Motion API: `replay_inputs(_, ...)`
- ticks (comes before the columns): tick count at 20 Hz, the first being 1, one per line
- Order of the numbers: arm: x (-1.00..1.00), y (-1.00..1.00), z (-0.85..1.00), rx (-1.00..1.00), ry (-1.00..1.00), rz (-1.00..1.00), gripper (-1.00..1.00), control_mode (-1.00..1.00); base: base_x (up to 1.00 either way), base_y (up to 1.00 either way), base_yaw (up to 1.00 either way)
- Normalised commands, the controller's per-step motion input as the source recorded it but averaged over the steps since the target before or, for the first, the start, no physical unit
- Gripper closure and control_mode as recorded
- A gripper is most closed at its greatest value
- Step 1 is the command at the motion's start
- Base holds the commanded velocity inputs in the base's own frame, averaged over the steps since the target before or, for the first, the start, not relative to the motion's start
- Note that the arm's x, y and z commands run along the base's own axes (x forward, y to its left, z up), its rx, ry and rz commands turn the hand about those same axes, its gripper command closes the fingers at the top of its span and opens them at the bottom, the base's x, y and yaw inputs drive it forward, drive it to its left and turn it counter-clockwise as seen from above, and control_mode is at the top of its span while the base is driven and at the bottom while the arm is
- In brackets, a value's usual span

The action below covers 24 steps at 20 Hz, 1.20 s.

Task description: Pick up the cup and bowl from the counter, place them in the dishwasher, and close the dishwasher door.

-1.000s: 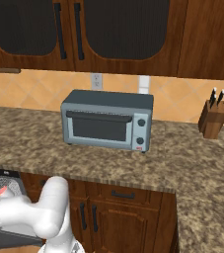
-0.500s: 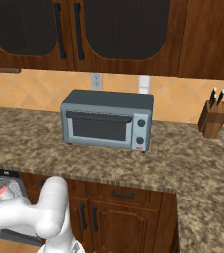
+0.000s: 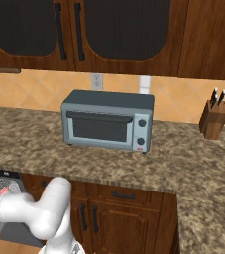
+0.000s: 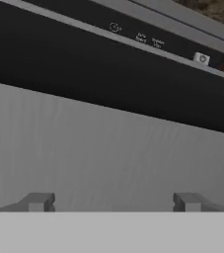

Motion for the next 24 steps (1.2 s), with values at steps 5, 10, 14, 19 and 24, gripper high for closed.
replay_inputs(5, 0.89, 0.0, -0.04, 0.0, -0.09, 0.0, -1.0, -1.0, 0.0, 0.0, 0.0)
replay_inputs(10, 1.0, 0.0, -0.06, 0.0, -0.13, -0.01, -1.0, -1.0, 0.0, 0.0, 0.0)
replay_inputs(14, 0.57, 0.0, 0.0, 0.0, -0.02, 0.0, -1.0, -1.0, 0.0, 0.0, 0.0)
replay_inputs(19, 0.6, 0.0, 0.0, 0.0, -0.01, 0.0, -1.0, -1.0, 0.0, 0.0, 0.0)
replay_inputs(24, 0.58, 0.0, 0.0, 0.0, -0.01, 0.0, -1.0, -1.0, 0.0, 0.0, 0.0)
